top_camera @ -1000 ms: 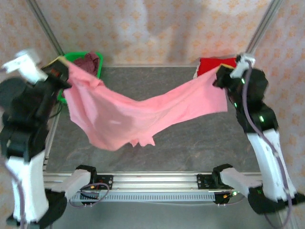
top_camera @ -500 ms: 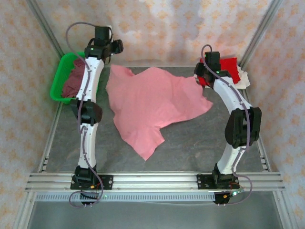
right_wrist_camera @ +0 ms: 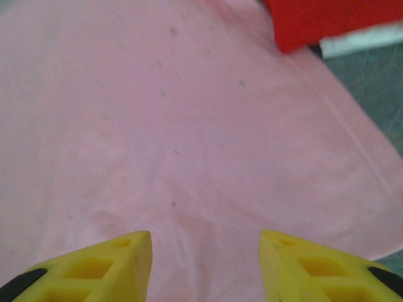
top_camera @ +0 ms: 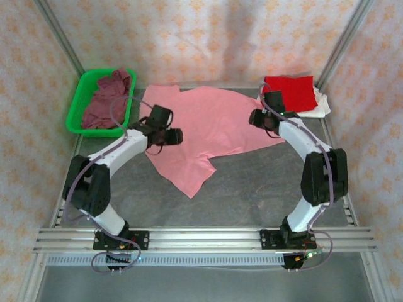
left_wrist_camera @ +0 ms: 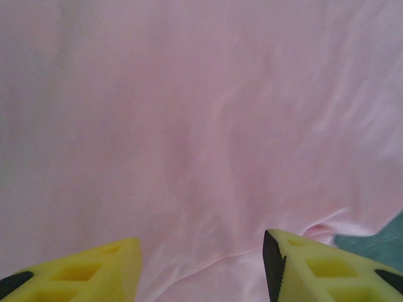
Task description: Fold and stack the t-shirts
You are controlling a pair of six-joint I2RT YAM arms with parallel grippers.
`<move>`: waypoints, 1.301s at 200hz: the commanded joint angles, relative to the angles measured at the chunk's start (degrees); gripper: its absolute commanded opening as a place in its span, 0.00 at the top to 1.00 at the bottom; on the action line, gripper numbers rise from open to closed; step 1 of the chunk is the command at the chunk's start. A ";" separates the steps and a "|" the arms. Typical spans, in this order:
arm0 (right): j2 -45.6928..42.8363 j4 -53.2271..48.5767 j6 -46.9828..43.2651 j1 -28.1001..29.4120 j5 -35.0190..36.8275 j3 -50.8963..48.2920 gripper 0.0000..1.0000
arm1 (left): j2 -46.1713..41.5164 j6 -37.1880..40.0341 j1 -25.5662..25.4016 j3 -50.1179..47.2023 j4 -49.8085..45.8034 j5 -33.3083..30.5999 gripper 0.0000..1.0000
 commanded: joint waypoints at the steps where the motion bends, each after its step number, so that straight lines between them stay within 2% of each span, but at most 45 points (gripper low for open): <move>1: 0.53 -2.18 2.63 -0.63 2.94 -1.00 0.51 | -1.87 -5.37 -3.99 -4.77 2.74 3.36 0.45; 27: -1.07 3.89 5.97 -2.19 -0.45 -6.26 0.51 | -7.13 -8.16 -9.13 -11.84 3.03 4.72 0.44; 43: -0.34 4.11 6.08 -2.20 -2.09 -6.07 0.51 | -6.65 -7.51 -14.07 -10.35 -4.45 0.76 0.36; 61: 0.13 4.55 6.66 -2.16 -4.05 -5.42 0.51 | -6.90 -8.26 -18.39 -10.12 -9.12 -2.67 0.35; 82: -0.35 5.05 7.17 -2.16 -4.75 -5.36 0.51 | -8.90 -11.38 -23.33 -11.40 -10.23 -2.95 0.37; 93: -0.82 5.52 7.26 -2.21 -4.57 -5.91 0.51 | -7.82 -12.44 -25.73 -11.09 -12.58 -4.35 0.35; 112: -1.69 6.78 7.27 -2.21 -4.02 -7.18 0.51 | -5.65 -12.78 -27.81 -12.24 -11.45 -4.45 0.35; 143: -2.40 8.26 7.87 -2.15 -4.16 -8.96 0.50 | -1.58 -12.95 -28.01 -13.36 -7.17 -4.91 0.35; 184: -4.43 8.76 7.38 -2.84 -3.34 -10.56 0.50 | 1.34 -12.26 -27.43 -15.19 -4.48 -7.26 0.48; 197: -4.81 8.79 7.26 -3.19 -3.02 -10.82 0.50 | 1.78 -12.22 -27.29 -15.65 -3.84 -7.70 0.62; 206: -5.12 8.87 7.17 -3.43 -2.94 -11.01 0.50 | 1.44 -12.74 -27.02 -15.87 -4.28 -8.78 0.82; 213: -5.53 9.01 7.18 -3.54 -2.83 -11.26 0.50 | 0.75 -13.04 -26.58 -16.23 -4.74 -9.63 0.90; 226: -5.99 9.05 7.28 -3.76 -2.34 -11.54 0.50 | -1.41 -12.96 -25.19 -17.39 -5.20 -10.47 0.93; 235: -6.20 8.73 7.42 -3.99 -1.67 -11.64 0.50 | -3.58 -13.05 -23.62 -17.63 -6.72 -11.62 1.00; 260: -6.40 6.40 9.56 -7.14 -0.02 -12.03 0.48 | -11.30 -10.30 -18.41 -17.77 -10.69 -14.82 1.00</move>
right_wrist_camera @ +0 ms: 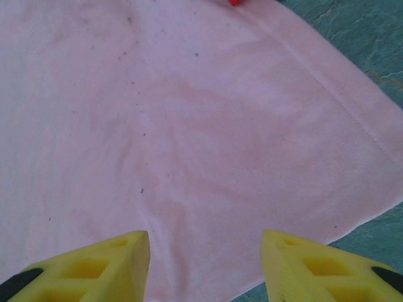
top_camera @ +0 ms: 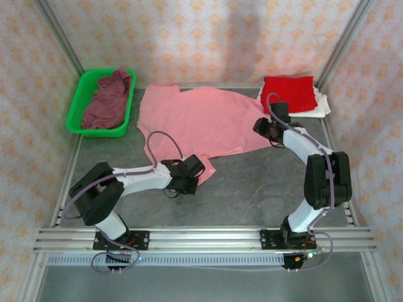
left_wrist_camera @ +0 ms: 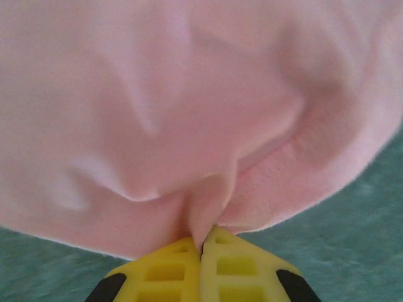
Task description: Fold and stack the t-shirts
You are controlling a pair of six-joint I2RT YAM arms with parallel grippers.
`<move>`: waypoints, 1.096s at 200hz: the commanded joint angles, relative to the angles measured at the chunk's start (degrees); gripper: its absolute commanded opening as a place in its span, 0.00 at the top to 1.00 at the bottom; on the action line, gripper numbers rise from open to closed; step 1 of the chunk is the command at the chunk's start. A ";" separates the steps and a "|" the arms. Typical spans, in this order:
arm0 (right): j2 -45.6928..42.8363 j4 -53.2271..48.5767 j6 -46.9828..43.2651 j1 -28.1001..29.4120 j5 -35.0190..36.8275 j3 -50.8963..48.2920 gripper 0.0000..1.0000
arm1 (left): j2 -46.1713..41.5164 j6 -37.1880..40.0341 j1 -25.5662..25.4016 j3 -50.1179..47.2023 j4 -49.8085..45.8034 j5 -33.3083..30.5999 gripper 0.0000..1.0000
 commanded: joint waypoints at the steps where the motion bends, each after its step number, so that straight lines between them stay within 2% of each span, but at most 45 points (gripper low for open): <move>1: -1.83 -1.81 2.51 -3.17 3.23 -1.26 0.48 | -6.92 2.23 4.69 -1.01 -5.71 -6.12 1.00; 49: 0.64 -4.53 3.43 -10.20 3.68 -1.85 0.48 | -15.27 5.25 11.20 -3.17 -6.74 -8.93 1.00; 74: 4.14 -4.10 4.16 -12.65 0.52 -0.97 0.47 | -18.26 4.84 13.33 -5.91 -5.51 -9.42 1.00; 131: 11.55 -4.15 4.11 -12.31 -3.35 2.53 0.50 | -26.05 2.78 14.82 -10.51 -2.94 -11.46 1.00; 200: 12.12 -2.26 5.49 -7.03 -4.24 1.32 0.55 | -21.93 3.33 15.48 -10.08 -1.15 -9.64 1.00; 219: 11.55 -2.59 5.70 -6.71 -4.20 0.75 0.62 | -21.93 3.23 15.52 -10.13 -0.63 -10.01 1.00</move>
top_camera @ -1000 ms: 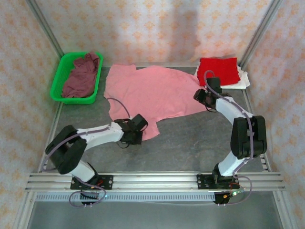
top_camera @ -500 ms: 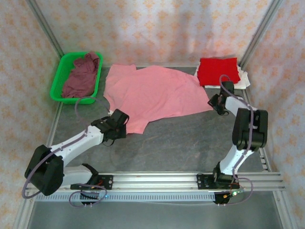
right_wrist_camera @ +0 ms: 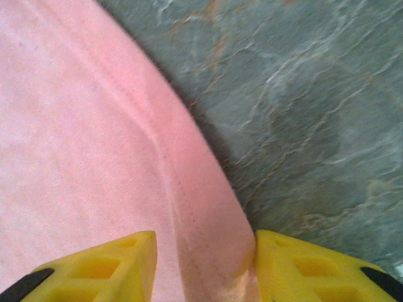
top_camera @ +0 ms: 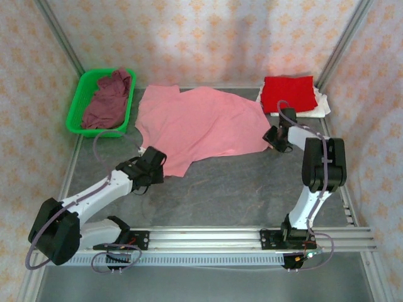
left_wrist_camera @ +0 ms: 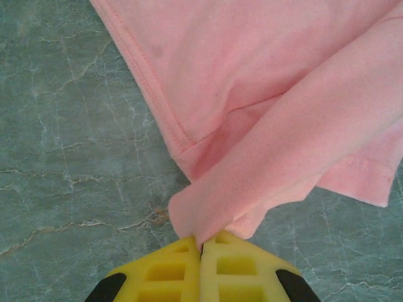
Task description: Fold and stack the t-shirts
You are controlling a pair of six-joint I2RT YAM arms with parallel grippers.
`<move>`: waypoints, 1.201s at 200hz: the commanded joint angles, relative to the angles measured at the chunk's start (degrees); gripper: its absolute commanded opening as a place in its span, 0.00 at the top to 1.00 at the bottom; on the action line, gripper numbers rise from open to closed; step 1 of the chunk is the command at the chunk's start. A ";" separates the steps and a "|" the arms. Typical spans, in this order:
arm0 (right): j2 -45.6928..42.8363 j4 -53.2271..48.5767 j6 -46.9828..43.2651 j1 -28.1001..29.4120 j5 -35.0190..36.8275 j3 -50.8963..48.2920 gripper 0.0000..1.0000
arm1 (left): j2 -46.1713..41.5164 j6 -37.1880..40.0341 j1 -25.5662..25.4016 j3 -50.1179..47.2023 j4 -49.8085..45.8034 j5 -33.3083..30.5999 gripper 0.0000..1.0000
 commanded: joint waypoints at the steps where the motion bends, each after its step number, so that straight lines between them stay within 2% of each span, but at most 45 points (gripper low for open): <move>1: 0.03 -0.12 0.99 0.22 0.20 -0.46 0.63 | 0.06 -0.63 0.37 -0.38 1.61 -1.34 1.00; 36: -1.55 0.74 1.12 0.22 0.80 -2.42 0.88 | -0.30 -1.05 0.68 -0.39 2.38 -2.54 1.00; 70: -10.37 1.38 2.14 0.22 0.51 -5.41 1.00 | -6.25 -0.37 0.98 0.21 2.89 -4.76 1.00; 131: -30.24 -1.15 3.19 0.23 -4.01 -9.93 1.00 | -21.59 9.37 1.11 4.02 4.31 -12.66 1.00; 169: -48.13 -4.07 1.12 0.66 -8.38 -10.21 1.00 | -30.28 20.51 1.16 14.04 2.47 -13.58 1.00; 205: -64.45 -7.77 -1.35 0.77 -10.31 -6.48 1.00 | -35.26 31.37 1.11 28.86 -2.46 -9.17 1.00; 240: -71.03 -12.96 -2.22 0.77 -12.18 2.95 1.00 | -36.79 36.90 1.12 42.35 -4.85 0.59 1.00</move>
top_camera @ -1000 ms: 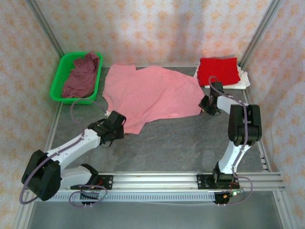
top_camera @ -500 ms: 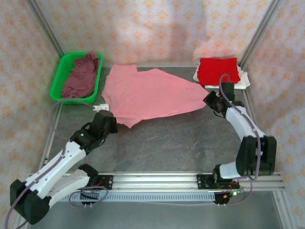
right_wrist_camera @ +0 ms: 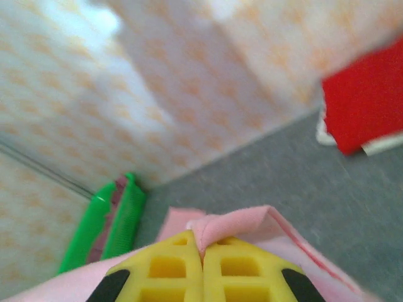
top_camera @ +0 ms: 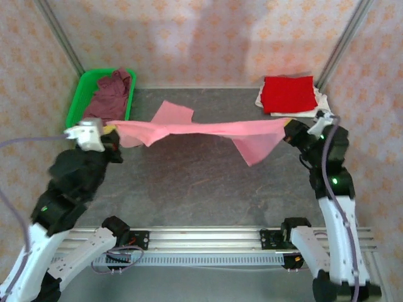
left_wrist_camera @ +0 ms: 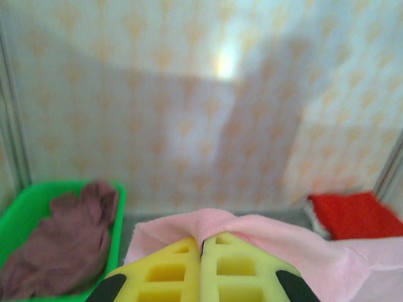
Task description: Fold and stack the t-shirts
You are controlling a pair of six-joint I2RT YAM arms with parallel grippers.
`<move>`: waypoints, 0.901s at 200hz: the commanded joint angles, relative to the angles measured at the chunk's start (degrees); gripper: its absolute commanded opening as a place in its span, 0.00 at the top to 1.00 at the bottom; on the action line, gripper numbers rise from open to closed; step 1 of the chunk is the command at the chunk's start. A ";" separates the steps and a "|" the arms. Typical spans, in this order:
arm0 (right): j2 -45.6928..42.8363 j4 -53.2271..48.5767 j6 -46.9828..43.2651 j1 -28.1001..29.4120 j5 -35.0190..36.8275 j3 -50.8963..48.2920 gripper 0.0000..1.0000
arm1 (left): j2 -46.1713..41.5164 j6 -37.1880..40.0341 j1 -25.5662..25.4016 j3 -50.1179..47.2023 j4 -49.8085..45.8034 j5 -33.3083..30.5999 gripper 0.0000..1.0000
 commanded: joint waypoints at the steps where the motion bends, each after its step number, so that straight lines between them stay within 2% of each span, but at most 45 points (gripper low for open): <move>1: -2.47 -4.59 -1.96 0.28 -1.92 6.40 1.00 | -0.39 7.83 0.63 8.42 -3.84 6.87 1.00; 20: -3.18 -7.97 -2.54 0.27 0.09 12.15 1.00 | 2.26 10.60 0.68 16.49 -6.17 10.13 1.00; 50: -2.01 -10.26 -1.52 0.28 5.06 18.17 1.00 | 10.34 11.92 0.63 31.48 -11.87 10.61 1.00; 78: 2.95 -9.79 -0.79 0.27 8.23 19.86 1.00 | 19.44 14.68 0.64 40.57 -14.54 2.17 1.00; 102: 10.21 -5.11 0.03 0.27 8.46 18.16 1.00 | 26.68 19.51 0.64 40.18 -10.38 -5.13 1.00; 117: 14.99 -1.50 0.36 0.28 8.62 16.66 1.00 | 32.37 22.08 1.58 39.71 -8.24 -6.86 1.00; 129: 18.39 2.13 0.55 0.34 8.72 15.19 1.00 | 36.78 19.97 6.97 38.90 -7.43 -2.83 1.00; 146: 24.06 7.57 1.02 0.36 8.50 12.27 1.00 | 41.49 14.77 16.08 34.01 -2.59 9.03 1.00; 162: 30.38 12.32 0.93 0.67 8.82 10.27 1.00 | 47.33 15.13 18.82 28.77 3.13 12.84 1.00; 180: 40.52 19.16 0.92 1.44 9.42 8.18 1.00 | 58.32 15.98 21.12 28.07 5.25 17.08 1.00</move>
